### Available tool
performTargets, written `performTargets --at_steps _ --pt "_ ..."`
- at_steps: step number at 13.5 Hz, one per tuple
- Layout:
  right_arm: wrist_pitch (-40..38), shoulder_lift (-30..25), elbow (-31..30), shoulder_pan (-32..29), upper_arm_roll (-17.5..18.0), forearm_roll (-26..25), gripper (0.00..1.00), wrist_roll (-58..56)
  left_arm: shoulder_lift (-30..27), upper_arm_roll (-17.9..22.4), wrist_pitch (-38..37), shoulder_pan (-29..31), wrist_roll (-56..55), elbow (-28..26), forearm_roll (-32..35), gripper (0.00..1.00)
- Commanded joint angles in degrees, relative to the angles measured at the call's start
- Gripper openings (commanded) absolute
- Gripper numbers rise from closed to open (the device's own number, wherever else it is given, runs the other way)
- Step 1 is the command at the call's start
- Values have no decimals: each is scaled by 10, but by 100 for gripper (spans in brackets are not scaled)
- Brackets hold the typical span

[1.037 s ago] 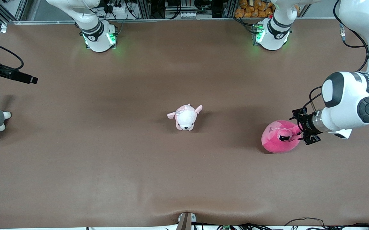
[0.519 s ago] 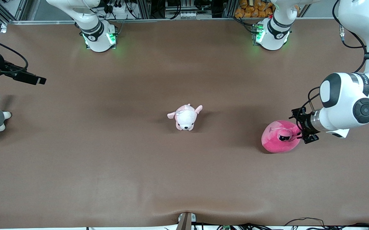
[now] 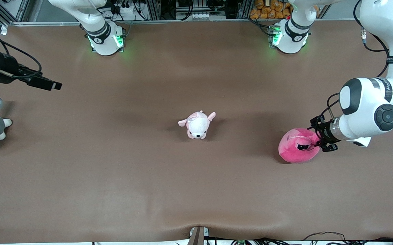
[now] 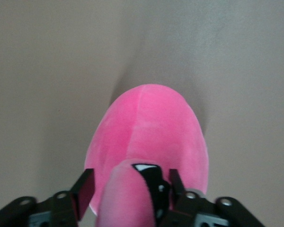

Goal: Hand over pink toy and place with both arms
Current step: 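Lift the pink toy with the left gripper while the right gripper approaches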

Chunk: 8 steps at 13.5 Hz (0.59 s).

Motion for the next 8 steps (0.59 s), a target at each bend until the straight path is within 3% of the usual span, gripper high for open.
performTargets --at_steps 1,2,4,8 --pt "1 9 -1 11 -2 52 100 63 -7 -1 6 4 -4 -3 11 49" --pt "-3 12 -2 13 -2 63 100 83 -6 -2 6 4 -1 -2 11 37" --pt "-12 13 -3 28 -2 64 100 113 -5 -1 6 3 1 -1 11 22" --pt "-5 23 -1 65 -2 79 100 191 -8 -4 6 3 2 4 10 12"
